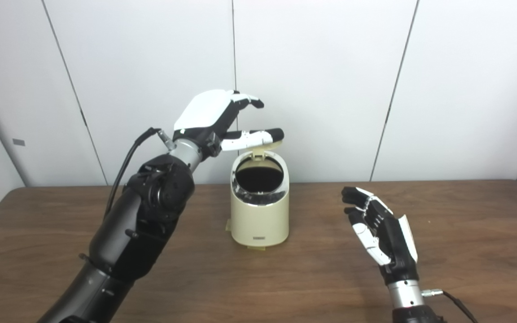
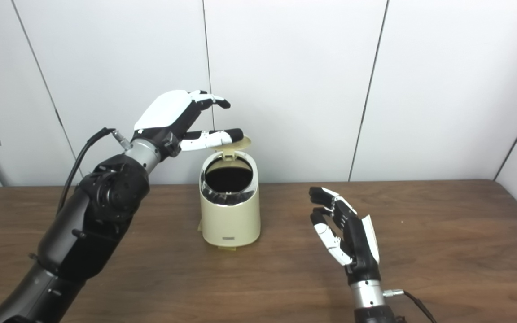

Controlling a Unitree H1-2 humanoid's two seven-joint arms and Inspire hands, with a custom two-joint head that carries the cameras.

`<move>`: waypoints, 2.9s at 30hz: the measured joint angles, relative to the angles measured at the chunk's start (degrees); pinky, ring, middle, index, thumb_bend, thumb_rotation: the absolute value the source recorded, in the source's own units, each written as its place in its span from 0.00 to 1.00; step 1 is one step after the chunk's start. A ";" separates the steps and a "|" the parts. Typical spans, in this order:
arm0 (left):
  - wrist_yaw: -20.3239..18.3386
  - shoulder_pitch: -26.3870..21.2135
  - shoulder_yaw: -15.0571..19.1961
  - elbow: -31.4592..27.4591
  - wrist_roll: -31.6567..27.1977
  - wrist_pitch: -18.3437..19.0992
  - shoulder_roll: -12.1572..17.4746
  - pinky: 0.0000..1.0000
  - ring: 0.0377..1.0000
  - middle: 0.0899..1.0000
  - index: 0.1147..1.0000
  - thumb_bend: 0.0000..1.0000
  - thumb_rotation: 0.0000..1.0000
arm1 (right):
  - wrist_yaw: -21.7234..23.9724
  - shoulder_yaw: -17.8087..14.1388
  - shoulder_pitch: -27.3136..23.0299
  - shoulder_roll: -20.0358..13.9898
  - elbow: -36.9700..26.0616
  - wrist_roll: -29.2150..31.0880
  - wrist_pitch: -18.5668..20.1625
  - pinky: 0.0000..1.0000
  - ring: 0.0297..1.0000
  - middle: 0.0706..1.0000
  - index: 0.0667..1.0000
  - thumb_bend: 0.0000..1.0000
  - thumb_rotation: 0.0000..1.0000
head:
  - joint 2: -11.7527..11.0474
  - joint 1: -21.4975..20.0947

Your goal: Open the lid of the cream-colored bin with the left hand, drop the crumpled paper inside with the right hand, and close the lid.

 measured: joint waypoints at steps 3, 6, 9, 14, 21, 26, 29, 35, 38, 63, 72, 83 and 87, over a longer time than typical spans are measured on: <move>0.04 0.57 -0.22 1.23 1.25 -0.03 -0.03 1.00 0.94 0.89 0.83 0.92 1.00 | 0.06 0.00 -0.09 0.03 0.17 0.24 0.00 0.68 0.76 0.75 0.73 0.31 0.67 | -0.09 -0.18; 0.03 1.92 -0.19 1.88 1.51 -0.02 -0.03 1.00 0.94 0.91 0.83 0.95 1.00 | 0.35 0.04 -0.09 0.01 0.17 0.36 0.00 0.67 0.75 0.75 0.73 0.30 0.66 | -0.09 -0.09; -0.17 2.78 -0.21 3.16 1.57 -0.01 0.01 1.00 0.94 0.92 0.82 0.96 1.00 | 0.57 0.09 -0.11 -0.01 0.20 0.36 0.00 0.67 0.75 0.75 0.72 0.31 0.64 | -0.09 -0.09; -0.63 3.38 -0.24 3.14 1.93 0.02 0.12 1.00 0.94 0.93 0.81 0.98 1.00 | 0.92 0.04 -0.12 0.04 0.20 0.38 0.00 0.67 0.75 0.75 0.73 0.32 0.64 | -0.09 -0.09; -1.42 4.28 -0.41 2.80 2.67 -0.64 0.12 1.00 0.93 0.85 0.80 0.96 1.00 | 0.91 0.04 -0.21 0.11 0.26 0.12 0.00 0.68 0.75 0.75 0.73 0.32 0.63 | 0.00 -0.26; -1.16 5.31 -0.55 2.79 2.96 -2.10 0.07 1.00 0.93 0.83 0.80 0.94 0.99 | 0.90 0.03 -0.37 0.20 0.46 0.11 0.00 0.68 0.75 0.75 0.73 0.31 0.63 | -0.09 -0.53; -0.40 6.02 -0.54 2.80 3.20 -2.82 -0.09 1.00 0.93 0.82 0.80 0.95 0.99 | 0.89 0.01 -0.45 0.30 0.58 0.10 0.00 0.68 0.75 0.75 0.73 0.31 0.62 | -0.18 -0.62; 0.18 6.16 -0.70 2.81 3.98 -3.12 -0.23 1.00 0.94 0.82 0.80 0.93 0.98 | 0.74 0.03 -0.65 0.43 0.83 -0.03 0.00 0.67 0.75 0.75 0.72 0.29 0.59 | -0.09 -0.62; 0.36 6.16 -1.30 2.81 5.48 -3.89 -0.05 1.00 0.93 0.82 0.80 0.92 0.98 | 0.72 0.06 -0.77 0.47 0.97 -0.03 0.00 0.67 0.75 0.75 0.72 0.30 0.57 | -0.09 -0.70; 6.59 10.57 -9.85 2.67 33.33 -12.44 2.42 1.00 0.94 0.81 0.77 0.98 0.95 | 0.07 0.00 -1.25 1.09 1.51 -0.54 0.00 0.66 0.74 0.74 0.72 0.27 0.52 | 0.70 -0.62; 7.38 11.58 -10.43 2.68 36.87 -13.56 2.36 1.00 0.89 0.79 0.75 0.96 0.87 | -0.04 -0.50 -1.27 1.34 1.51 -0.59 0.01 0.67 0.74 0.74 0.73 0.28 0.49 | 1.14 -0.62; 7.61 12.37 -10.47 2.59 37.58 -14.00 2.40 1.00 0.89 0.79 0.75 0.93 0.87 | -0.07 -0.50 -1.27 1.58 1.47 -0.67 0.02 0.67 0.74 0.74 0.73 0.29 0.49 | 1.40 -0.70; 7.79 12.67 -10.58 2.40 37.57 -14.09 2.47 1.00 0.89 0.79 0.75 0.92 0.87 | -0.06 -0.50 -1.28 1.83 1.43 -0.67 0.02 0.67 0.74 0.74 0.73 0.28 0.47 | 1.40 -0.70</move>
